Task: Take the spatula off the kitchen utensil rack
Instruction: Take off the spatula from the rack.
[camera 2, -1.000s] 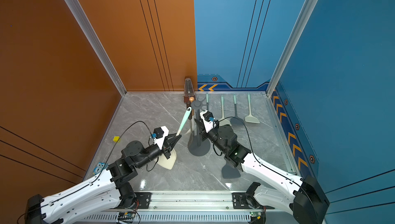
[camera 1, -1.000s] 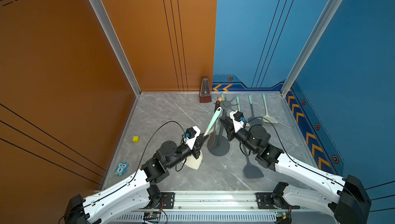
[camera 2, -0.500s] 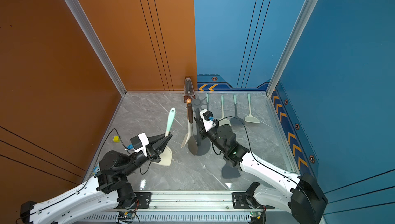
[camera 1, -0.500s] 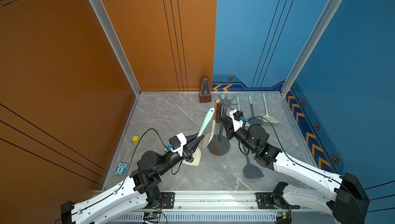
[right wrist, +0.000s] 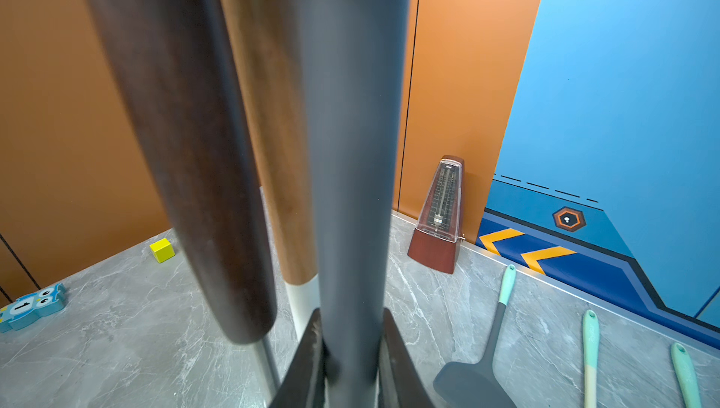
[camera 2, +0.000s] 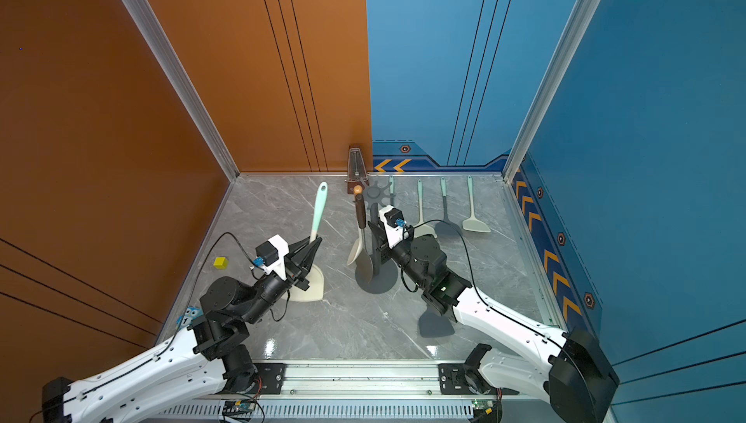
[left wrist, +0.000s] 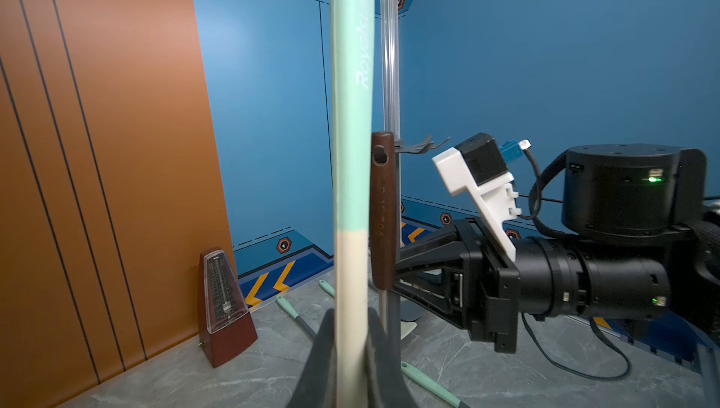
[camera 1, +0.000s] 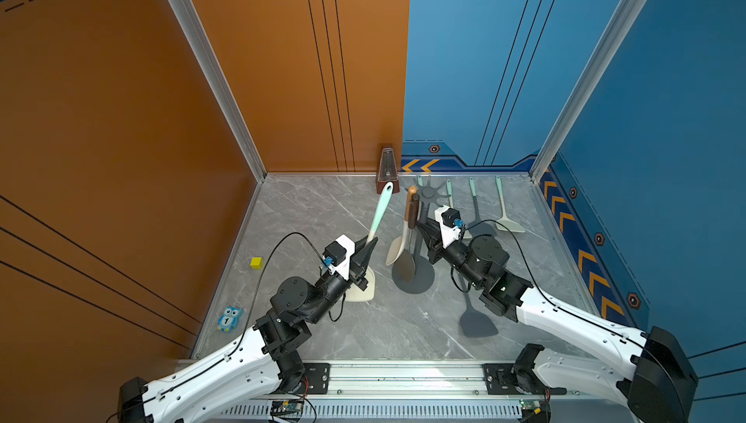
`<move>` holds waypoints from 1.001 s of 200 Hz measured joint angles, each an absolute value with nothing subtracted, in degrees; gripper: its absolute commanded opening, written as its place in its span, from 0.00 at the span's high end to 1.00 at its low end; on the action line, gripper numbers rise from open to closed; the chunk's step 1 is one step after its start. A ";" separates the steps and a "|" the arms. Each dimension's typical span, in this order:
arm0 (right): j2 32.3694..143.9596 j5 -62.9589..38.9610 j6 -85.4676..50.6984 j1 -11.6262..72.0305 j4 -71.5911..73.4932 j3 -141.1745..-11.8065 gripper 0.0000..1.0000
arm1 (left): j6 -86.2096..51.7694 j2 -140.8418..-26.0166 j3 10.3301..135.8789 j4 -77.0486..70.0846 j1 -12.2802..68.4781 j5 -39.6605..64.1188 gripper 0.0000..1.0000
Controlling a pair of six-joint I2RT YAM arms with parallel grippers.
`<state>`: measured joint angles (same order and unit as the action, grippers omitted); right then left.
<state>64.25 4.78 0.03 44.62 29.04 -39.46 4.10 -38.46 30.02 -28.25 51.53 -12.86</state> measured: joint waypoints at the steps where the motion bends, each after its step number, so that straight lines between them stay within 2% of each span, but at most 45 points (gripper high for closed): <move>1: 64.25 4.78 0.01 44.62 29.04 -39.46 1.00 | 3.92 -38.54 30.02 -28.14 51.27 -12.88 1.00; 25: 64.25 4.75 -0.01 44.56 29.04 -39.46 1.00 | 0.40 -40.56 30.06 -26.74 45.93 -11.99 1.00; 60: 64.29 4.49 -0.14 44.34 29.10 -39.46 1.00 | -9.87 -44.23 30.06 -25.91 30.13 -5.30 1.00; 84: 64.31 4.27 -0.23 44.23 29.10 -39.46 1.00 | -16.05 -48.34 30.63 -25.71 22.90 0.27 1.00; 150: 64.38 2.98 -0.38 43.70 29.15 -39.46 1.00 | -26.63 -61.28 37.85 -25.06 12.47 13.74 1.00; 200: 64.40 2.24 -0.64 43.42 29.19 -39.46 1.00 | -30.02 -70.04 43.35 -25.06 10.13 19.00 1.00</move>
<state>64.40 2.24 -0.64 43.42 29.19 -39.46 -30.02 -70.04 43.35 -25.06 10.13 19.00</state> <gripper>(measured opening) 0.192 0.136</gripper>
